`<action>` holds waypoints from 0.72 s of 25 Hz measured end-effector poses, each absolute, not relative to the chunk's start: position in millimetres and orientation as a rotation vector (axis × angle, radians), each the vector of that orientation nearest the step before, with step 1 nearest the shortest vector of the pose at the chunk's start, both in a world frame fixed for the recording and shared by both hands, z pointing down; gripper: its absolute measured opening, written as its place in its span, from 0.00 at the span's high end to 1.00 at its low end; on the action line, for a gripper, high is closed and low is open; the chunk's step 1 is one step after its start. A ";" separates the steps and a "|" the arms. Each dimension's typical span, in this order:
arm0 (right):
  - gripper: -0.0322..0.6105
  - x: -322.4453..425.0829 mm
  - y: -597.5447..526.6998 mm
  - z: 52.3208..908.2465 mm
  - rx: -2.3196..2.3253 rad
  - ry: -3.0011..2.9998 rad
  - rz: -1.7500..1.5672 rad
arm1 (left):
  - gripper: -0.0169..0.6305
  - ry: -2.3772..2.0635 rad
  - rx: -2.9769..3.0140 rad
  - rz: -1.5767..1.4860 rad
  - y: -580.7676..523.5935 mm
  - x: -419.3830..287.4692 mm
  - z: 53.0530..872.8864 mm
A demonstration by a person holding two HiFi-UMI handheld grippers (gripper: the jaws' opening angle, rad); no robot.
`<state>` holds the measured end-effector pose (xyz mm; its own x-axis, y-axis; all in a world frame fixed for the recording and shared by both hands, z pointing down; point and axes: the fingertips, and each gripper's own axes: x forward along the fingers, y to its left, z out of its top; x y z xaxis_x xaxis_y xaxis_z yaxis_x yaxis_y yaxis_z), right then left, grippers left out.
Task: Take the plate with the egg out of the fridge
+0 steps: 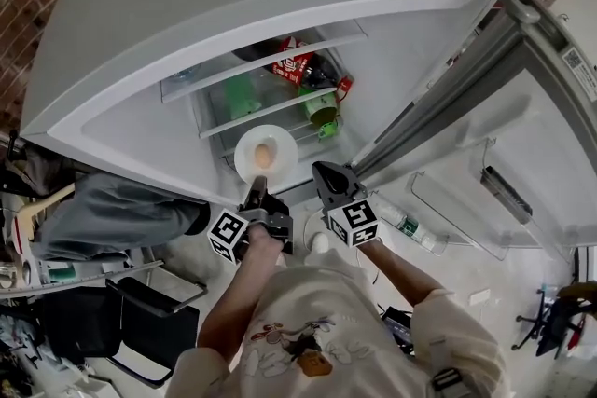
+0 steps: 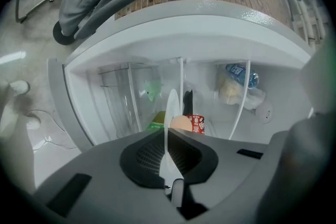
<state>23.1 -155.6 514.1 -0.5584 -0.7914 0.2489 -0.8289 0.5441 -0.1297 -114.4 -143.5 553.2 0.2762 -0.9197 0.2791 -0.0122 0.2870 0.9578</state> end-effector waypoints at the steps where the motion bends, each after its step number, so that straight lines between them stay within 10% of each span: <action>1: 0.94 21.9 -155.0 512.4 1.384 -2.621 0.350 | 0.95 -1.106 1.096 -0.805 -141.1 -115.6 552.2; 18: 0.94 17.6 -127.6 482.9 1.357 -2.683 0.325 | 0.95 -1.040 1.105 -0.775 -111.6 -112.6 538.0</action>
